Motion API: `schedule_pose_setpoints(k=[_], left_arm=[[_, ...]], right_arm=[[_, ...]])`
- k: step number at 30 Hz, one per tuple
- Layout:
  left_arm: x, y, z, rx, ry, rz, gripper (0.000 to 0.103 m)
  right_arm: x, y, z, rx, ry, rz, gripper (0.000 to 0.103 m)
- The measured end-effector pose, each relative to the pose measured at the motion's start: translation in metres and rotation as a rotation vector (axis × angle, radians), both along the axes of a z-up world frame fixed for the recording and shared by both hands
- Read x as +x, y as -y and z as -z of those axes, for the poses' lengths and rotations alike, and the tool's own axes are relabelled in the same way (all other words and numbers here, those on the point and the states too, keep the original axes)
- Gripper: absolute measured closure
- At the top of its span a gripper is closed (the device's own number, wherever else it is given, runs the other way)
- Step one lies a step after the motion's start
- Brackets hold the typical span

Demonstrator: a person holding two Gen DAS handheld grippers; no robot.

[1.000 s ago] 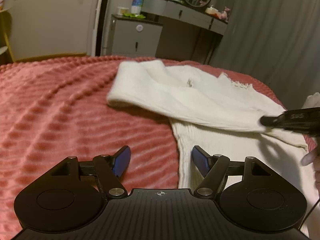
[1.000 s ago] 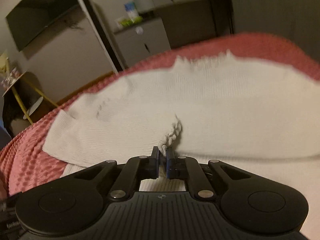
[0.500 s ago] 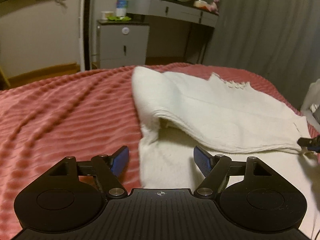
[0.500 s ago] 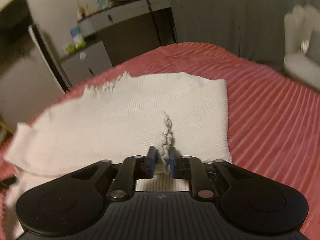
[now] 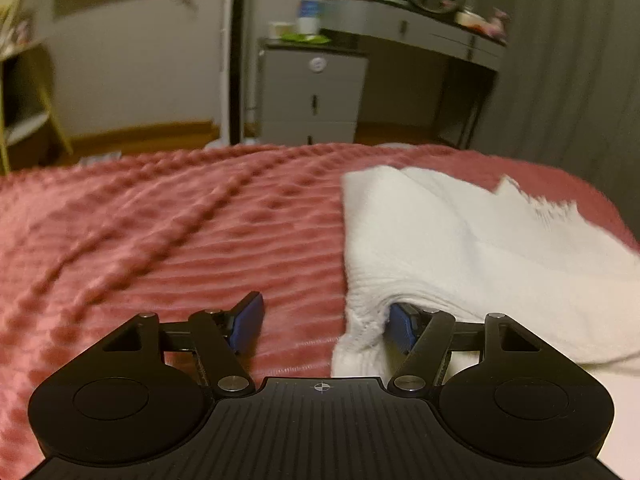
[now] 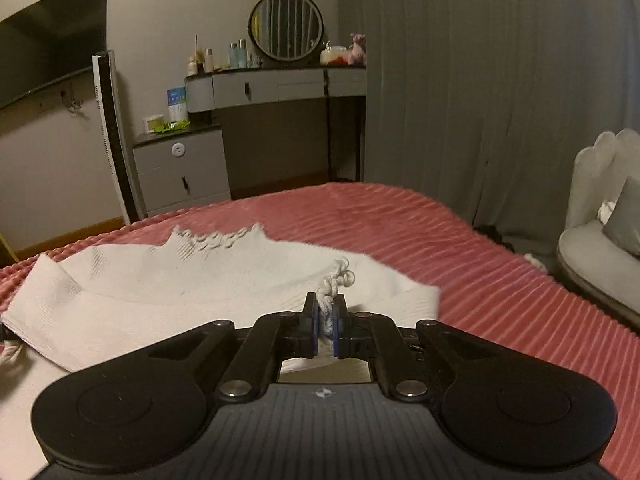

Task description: Fold small clothes

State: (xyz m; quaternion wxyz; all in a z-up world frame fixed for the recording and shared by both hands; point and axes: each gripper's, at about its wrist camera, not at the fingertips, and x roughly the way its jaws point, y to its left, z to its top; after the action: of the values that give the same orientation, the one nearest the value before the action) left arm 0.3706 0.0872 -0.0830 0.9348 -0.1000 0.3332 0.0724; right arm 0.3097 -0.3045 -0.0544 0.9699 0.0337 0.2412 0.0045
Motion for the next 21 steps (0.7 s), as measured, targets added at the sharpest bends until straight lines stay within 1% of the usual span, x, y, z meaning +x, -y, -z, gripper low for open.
schedule_pose_setpoints(k=[2,4,5,7,9,11,13,14,16,17,19,20,21], left_arm=[[-0.002,-0.004,0.0,-0.031,0.003,-0.01,0.031],[-0.004,-0.003,-0.002,-0.028,0.011,-0.003,0.029],[-0.005,-0.001,-0.001,-0.023,0.014,0.005,0.027],[-0.005,0.003,0.001,-0.004,0.004,0.021,0.026],[-0.005,0.008,0.006,0.023,-0.023,0.04,0.025],[-0.007,0.011,0.006,0.047,-0.027,0.058,0.025],[-0.011,0.009,0.002,0.037,-0.03,0.071,0.025],[-0.014,0.006,0.0,0.027,-0.034,0.076,0.025],[-0.019,0.004,-0.008,0.014,-0.024,0.094,0.025],[-0.022,0.004,-0.013,0.017,-0.01,0.104,0.025],[-0.024,0.008,-0.025,0.043,0.03,0.121,0.024],[-0.024,0.011,-0.032,0.054,0.057,0.127,0.024],[-0.024,0.016,-0.037,0.059,0.077,0.133,0.023]], right_arm=[[0.001,0.004,0.002,-0.03,0.002,0.018,0.098],[0.001,0.009,0.003,-0.05,0.009,0.038,0.098],[0.001,0.009,0.005,-0.074,0.016,0.049,0.098],[-0.001,0.004,0.011,-0.16,0.019,0.06,0.098],[-0.001,0.002,0.02,-0.212,0.001,0.063,0.098],[0.005,0.001,0.031,-0.257,-0.036,0.065,0.097],[0.009,0.006,0.043,-0.235,-0.097,0.06,0.097],[0.009,0.008,0.048,-0.239,-0.106,0.056,0.097],[0.004,0.006,0.051,-0.284,-0.09,0.038,0.095],[0.002,0.006,0.049,-0.294,-0.084,0.049,0.088],[-0.001,0.006,0.04,-0.274,-0.052,0.129,0.087],[-0.004,0.005,0.035,-0.27,-0.013,0.171,0.087],[-0.008,0.002,0.032,-0.266,0.018,0.183,0.086]])
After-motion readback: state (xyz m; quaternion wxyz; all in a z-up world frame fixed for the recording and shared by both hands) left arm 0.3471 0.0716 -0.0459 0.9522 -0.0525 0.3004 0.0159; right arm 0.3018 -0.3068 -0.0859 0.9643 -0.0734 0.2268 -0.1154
